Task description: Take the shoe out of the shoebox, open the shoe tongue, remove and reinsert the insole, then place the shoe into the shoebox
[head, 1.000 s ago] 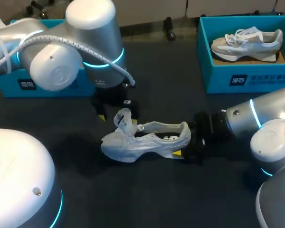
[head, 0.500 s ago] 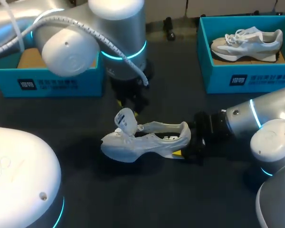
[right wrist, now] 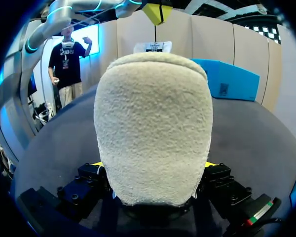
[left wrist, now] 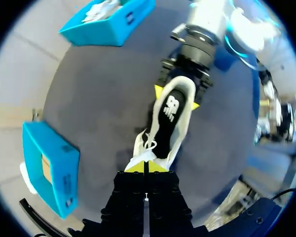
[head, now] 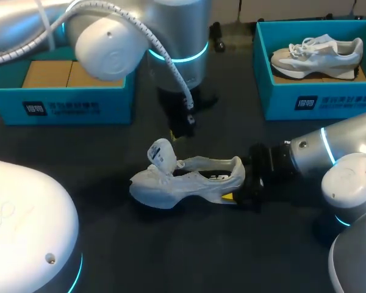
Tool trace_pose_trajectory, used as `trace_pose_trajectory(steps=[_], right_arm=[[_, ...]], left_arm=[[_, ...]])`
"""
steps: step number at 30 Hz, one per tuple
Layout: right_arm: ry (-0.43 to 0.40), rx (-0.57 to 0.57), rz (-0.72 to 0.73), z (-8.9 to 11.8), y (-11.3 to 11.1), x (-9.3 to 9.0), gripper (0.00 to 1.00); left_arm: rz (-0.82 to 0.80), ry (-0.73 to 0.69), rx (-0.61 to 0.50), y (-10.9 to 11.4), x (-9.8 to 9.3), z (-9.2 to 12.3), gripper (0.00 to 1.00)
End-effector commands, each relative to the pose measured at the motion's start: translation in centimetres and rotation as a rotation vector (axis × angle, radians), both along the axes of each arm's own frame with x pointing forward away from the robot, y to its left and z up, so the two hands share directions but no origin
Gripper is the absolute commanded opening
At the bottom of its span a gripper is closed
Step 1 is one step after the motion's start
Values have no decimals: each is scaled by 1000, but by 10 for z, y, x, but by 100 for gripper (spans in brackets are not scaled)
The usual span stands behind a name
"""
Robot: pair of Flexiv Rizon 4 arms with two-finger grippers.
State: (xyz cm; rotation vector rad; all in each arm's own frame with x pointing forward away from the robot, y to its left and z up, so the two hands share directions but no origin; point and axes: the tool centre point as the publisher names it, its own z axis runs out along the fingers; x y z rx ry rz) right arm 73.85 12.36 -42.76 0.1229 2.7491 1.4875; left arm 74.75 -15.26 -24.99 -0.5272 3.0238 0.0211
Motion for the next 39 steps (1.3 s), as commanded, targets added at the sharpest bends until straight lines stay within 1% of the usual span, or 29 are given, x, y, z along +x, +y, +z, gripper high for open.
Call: trace_pose_trajectory(steps=[1,4,6,26,27,29,30,34,36,38,39], right_arm=[[-1,-3,-2,-1,0,0,0],[-1,-3,-2,-1,0,0,0],[-1,-3,-2,-1,0,0,0],[-1,-3,-2,-1,0,0,0],[-1,-3,-2,-1,0,0,0],[-1,-3,-2,-1,0,0,0],[-1,-3,-2,-1,0,0,0],[-1,-3,-2,-1,0,0,0],[-1,-3,-2,-1,0,0,0],[-1,-3,-2,-1,0,0,0],[-1,-3,-2,-1,0,0,0]], left_arm=[[-470,68,70,-6,2,5,0],[-523,95,24,-7,2,10,0],[-506,111,11,-7,2,11,0],[-506,111,11,-7,2,11,0],[-510,117,20,-9,2,10,0],[-501,111,-32,-11,3,7,0],[-499,102,-23,-13,3,5,0],[-489,74,-86,-20,4,-3,0],[-495,66,-98,-24,3,-8,0],[-462,49,-105,-29,2,-15,0],[-451,30,-128,-30,2,-16,0]])
